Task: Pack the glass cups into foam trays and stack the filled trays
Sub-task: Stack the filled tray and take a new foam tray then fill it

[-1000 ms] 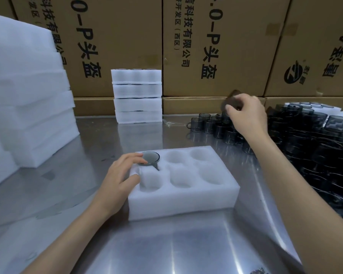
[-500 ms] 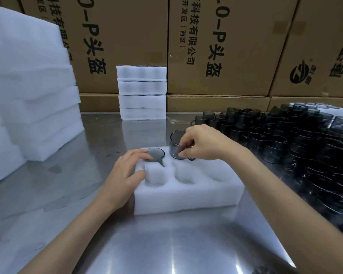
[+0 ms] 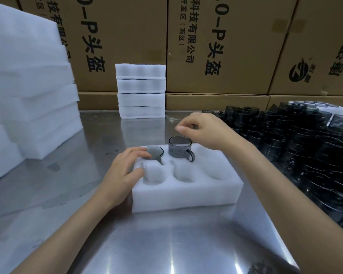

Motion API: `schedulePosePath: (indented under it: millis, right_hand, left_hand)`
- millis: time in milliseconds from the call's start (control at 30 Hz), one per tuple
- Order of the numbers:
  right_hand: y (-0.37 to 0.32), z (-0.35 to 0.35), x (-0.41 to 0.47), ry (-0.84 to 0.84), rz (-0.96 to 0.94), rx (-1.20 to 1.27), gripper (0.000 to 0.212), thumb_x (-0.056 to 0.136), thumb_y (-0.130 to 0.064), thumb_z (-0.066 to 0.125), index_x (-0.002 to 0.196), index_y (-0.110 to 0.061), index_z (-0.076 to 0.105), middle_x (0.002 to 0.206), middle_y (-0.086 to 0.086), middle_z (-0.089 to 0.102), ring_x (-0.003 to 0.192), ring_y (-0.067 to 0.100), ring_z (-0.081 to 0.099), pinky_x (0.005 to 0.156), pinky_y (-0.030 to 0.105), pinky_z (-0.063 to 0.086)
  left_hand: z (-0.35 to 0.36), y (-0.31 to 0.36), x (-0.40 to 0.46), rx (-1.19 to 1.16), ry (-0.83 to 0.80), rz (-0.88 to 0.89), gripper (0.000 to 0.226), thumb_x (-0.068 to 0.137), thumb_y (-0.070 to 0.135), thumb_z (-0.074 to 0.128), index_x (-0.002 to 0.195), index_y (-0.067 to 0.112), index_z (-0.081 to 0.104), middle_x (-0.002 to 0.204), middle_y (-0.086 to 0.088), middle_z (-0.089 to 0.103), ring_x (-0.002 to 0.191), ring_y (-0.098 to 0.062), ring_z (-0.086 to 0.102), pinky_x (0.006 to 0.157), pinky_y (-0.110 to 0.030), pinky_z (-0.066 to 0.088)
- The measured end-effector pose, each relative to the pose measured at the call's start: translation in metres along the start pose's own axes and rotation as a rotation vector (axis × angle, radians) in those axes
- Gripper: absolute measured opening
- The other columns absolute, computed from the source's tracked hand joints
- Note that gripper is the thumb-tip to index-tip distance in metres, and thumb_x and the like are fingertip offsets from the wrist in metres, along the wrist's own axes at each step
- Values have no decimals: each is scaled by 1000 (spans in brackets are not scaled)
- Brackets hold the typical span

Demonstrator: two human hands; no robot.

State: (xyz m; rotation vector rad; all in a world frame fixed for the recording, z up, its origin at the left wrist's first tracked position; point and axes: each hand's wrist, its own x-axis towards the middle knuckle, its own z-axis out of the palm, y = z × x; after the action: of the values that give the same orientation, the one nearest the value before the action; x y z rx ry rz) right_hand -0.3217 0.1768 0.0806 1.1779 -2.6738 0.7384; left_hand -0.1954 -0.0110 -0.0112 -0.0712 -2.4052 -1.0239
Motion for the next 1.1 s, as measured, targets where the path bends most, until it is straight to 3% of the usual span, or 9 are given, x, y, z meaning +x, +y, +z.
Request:
schedulePosePath:
  millis: [133,267,367,500,733,867,967,1100]
  right_hand:
    - [4,7,-5,-45,-16,9,37,100,-31,37,134,-29,51,140,-14,48,131,11,41,109,39,33]
    - [17,17,-23,-59,-19,61,46,99,-24,31,145,-29,36,152,-20,25,141,3,23,116,34,20]
    - [29,28,-41,-92,-16,27,49,99,-27,30,147,-36,28,152,-28,16,140,-5,15,117,34,18]
    - [35,34,-44,-173,20,-14,49,98,-32,29,146,-40,27,151,-32,13,140,-6,14,116,35,20]
    - [31,36,-39,-237,22,-113,47,98,-33,25,143,-41,33,152,-27,18,141,-1,16,110,33,24]
    - [29,39,-39,-204,32,-109,47,97,-32,26,143,-39,35,152,-26,20,140,-1,18,108,31,24]
    - [29,41,-43,-126,41,-64,44,98,-33,29,140,-37,41,150,-24,29,138,2,24,104,32,28]
    - [35,35,-43,154,107,-28,42,98,-37,36,138,-28,47,145,-13,42,135,9,32,103,33,32]
  left_hand:
    - [-6,11,4,45,-80,27,62,65,50,33,125,40,46,137,26,39,134,-1,29,107,-9,15]
    - [-2,31,11,197,-275,122,58,83,51,31,138,51,12,148,36,7,137,17,-5,113,-18,-5]
    - [6,40,15,354,-370,152,62,86,48,24,143,47,2,148,36,-7,135,17,-15,112,-19,-13]
    - [10,38,16,433,-422,113,67,83,49,21,148,41,8,150,33,-3,135,17,-14,112,-21,-14]
    - [12,37,19,449,-406,43,70,78,51,20,147,40,21,149,32,12,140,10,1,97,-4,-11]
    - [15,34,16,422,-360,43,67,79,53,22,145,42,25,144,37,12,137,14,4,102,-8,-8]
    - [18,33,10,366,-252,70,68,74,63,21,138,45,37,142,36,22,131,18,13,107,-11,0]
    - [17,31,4,174,-108,60,53,73,61,32,113,44,61,128,31,50,125,5,42,108,-28,29]
